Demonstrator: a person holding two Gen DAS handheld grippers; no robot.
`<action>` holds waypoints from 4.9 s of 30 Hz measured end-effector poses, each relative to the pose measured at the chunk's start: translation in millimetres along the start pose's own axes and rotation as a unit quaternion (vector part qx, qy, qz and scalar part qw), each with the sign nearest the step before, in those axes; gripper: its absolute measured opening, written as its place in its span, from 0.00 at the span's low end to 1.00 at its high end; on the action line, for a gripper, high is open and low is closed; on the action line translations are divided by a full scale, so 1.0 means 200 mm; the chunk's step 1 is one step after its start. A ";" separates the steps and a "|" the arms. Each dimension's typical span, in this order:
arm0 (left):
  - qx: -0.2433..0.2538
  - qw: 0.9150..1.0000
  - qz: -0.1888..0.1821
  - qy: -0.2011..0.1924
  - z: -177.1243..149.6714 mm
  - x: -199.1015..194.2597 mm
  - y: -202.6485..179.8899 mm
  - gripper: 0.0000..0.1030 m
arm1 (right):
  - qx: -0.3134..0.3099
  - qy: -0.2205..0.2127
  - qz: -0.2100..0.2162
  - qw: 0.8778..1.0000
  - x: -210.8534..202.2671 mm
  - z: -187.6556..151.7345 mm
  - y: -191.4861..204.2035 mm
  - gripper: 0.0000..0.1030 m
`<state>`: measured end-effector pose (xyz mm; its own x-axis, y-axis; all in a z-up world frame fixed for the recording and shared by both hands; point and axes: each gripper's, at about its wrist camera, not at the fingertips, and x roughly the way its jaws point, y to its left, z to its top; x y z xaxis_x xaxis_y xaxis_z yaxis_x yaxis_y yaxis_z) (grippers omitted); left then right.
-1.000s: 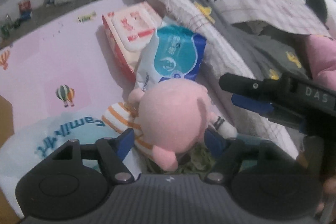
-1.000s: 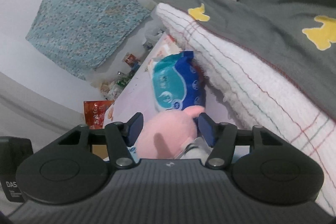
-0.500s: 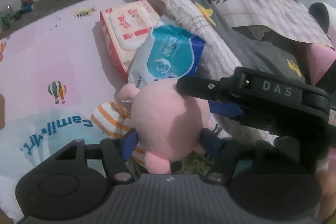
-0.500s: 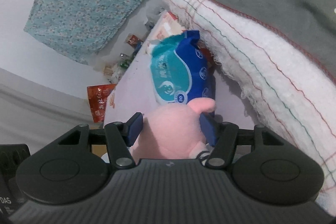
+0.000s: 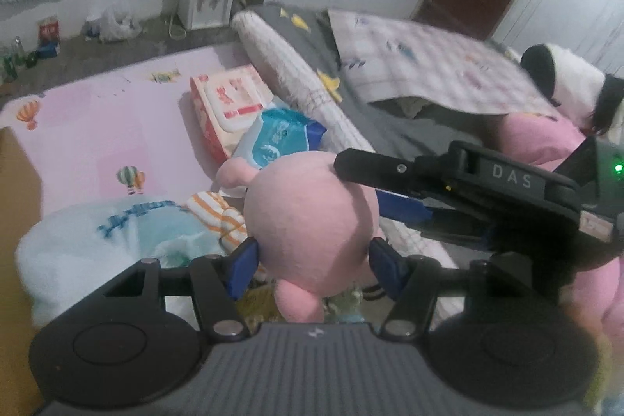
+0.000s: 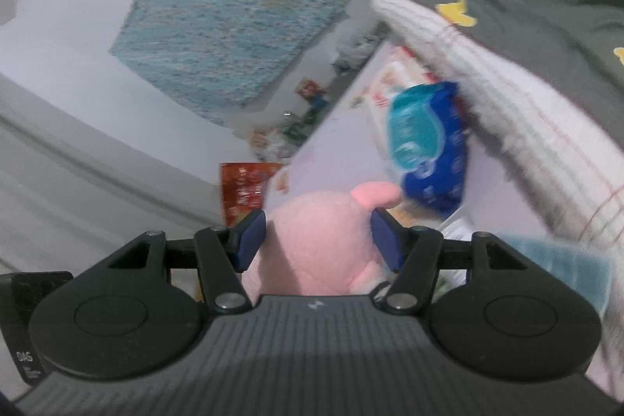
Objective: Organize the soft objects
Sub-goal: 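Lift the pink plush toy with both tools toward the cardboard box, then carry the plush toy over the cardboard box with both tools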
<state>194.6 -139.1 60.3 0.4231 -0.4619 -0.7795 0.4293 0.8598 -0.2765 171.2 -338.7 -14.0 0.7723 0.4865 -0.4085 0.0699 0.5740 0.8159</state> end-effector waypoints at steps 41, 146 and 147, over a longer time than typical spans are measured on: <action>-0.037 0.997 -0.064 0.024 -0.86 -0.14 0.16 0.61 | 0.098 0.036 -0.064 0.992 -0.25 -0.87 -0.27 0.56; -0.080 0.992 0.043 -0.085 -1.14 -0.29 0.53 0.62 | -0.716 0.115 -0.264 0.636 0.06 -1.40 0.45 0.66; -0.084 0.992 0.042 -0.086 -1.15 -0.30 0.54 0.62 | -0.729 0.123 -0.256 0.623 0.07 -1.45 0.45 0.67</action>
<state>32.9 31.6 -52.0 0.5877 -0.4044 -0.7008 0.2529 0.9145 -0.3157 5.0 -89.7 -64.0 0.7515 -0.0232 -0.6593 -0.5185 0.5972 -0.6120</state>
